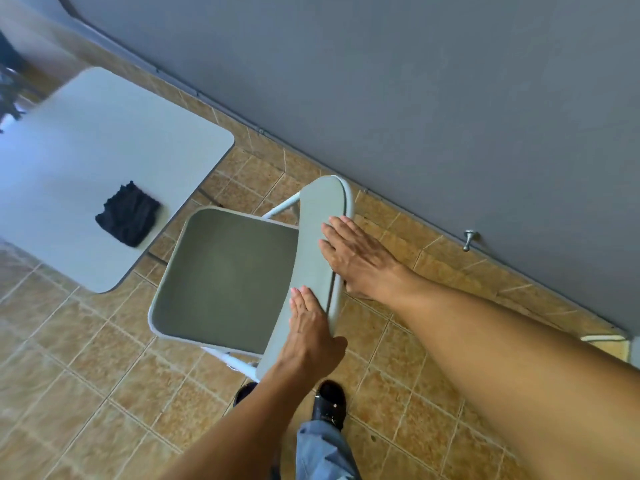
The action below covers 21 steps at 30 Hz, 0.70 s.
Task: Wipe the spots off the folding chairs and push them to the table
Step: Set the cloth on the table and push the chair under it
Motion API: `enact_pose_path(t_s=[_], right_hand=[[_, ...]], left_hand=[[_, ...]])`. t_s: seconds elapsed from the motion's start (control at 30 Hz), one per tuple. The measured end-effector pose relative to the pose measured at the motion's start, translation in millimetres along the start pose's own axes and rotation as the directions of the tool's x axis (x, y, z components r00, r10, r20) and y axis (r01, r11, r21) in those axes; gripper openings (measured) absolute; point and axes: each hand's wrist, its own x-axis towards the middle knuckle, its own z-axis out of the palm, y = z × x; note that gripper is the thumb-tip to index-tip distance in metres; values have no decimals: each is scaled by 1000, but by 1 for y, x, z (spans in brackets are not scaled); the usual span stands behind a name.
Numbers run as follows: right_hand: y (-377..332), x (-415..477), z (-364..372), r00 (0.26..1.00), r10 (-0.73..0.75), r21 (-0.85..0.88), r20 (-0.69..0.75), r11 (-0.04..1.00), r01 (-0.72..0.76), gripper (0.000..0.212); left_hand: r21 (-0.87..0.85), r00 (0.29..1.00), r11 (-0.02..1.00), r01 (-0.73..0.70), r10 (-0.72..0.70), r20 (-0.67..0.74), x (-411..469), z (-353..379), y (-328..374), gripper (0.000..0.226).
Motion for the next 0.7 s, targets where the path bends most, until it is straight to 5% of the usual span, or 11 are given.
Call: enact_pose_path(t_s=[0.4, 0.63, 0.7], right_hand=[[-51, 25, -3, 990, -52, 134, -131, 989, 70, 54], [-68, 48, -23, 999, 21, 95, -34, 995, -18, 66], [-72, 57, -27, 998, 38, 60, -43, 998, -35, 55]], left_hand=[[-33, 999, 999, 32, -33, -27, -22, -36, -56, 92], [-16, 999, 1000, -11, 10, -52, -13, -58, -73, 90], [-4, 998, 1000, -13, 13, -55, -8, -67, -78, 90]])
